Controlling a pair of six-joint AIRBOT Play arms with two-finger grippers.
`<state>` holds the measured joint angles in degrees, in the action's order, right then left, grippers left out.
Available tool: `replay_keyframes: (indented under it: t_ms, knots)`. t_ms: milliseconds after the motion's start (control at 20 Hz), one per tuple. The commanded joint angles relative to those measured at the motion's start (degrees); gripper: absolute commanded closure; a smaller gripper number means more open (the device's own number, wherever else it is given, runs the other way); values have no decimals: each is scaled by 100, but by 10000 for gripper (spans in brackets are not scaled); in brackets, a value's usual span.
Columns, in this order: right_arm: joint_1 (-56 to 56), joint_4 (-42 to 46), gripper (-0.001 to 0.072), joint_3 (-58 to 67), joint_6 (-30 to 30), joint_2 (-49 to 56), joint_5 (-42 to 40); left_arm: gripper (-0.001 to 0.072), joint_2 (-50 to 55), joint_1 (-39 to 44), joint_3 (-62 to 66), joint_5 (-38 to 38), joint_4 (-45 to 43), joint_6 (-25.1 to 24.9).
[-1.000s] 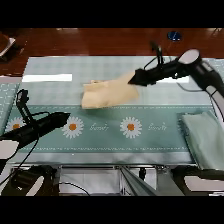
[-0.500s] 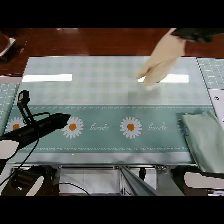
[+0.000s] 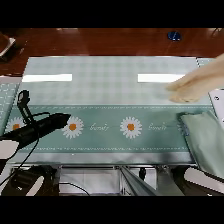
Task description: Fold the shirts.
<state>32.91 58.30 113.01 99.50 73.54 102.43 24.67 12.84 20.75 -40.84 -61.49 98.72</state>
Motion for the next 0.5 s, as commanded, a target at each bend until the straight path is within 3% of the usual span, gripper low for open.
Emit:
replay_keyframes:
  t_ms: [0,300,450]
  knots:
    - [730,815,694,-796,-85,-769,389,679,2,4,0,109,-4,-4]
    - [2170,3115,692,-3279,-461,-2457,387,679,2,4,0,704,-4,-4]
    - [2726,3438,692,-4157,-402,-2999,387,679,2,4,0,737,-4,-4]
